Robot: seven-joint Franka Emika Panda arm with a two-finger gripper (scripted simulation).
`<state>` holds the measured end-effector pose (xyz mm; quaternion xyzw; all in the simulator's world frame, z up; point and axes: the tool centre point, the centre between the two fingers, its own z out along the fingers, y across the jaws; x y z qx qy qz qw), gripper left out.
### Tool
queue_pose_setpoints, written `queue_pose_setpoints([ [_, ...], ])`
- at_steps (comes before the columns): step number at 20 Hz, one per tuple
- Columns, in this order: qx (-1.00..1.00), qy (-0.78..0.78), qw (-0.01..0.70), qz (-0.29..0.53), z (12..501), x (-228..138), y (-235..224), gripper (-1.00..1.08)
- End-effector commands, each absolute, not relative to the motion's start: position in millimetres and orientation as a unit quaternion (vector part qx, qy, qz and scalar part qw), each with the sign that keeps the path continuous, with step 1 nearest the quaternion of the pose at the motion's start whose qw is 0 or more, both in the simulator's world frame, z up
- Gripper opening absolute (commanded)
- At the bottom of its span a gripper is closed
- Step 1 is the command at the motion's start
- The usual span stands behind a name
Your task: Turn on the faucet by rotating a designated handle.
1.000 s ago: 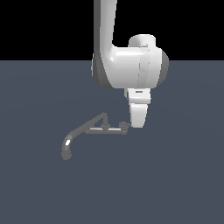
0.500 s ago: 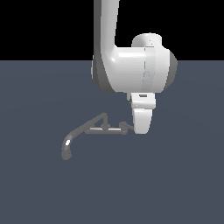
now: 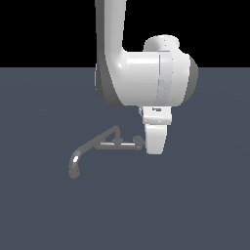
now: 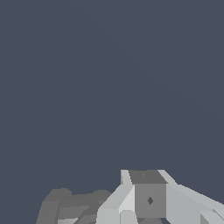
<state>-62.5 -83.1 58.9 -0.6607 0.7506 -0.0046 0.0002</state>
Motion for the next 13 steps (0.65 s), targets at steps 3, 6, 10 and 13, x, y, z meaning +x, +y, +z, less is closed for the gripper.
queue_pose_setpoints([
  [3,-0.673,0.739,0.000,0.000,61,-73,-54,-1.00],
  [6,-0.665,0.747,-0.001,-0.002,59,-69,-59,-1.00],
  [10,-0.671,0.742,0.000,-0.001,60,-66,-32,-1.00],
  [13,-0.673,0.739,0.000,0.000,61,-65,-19,-1.00],
])
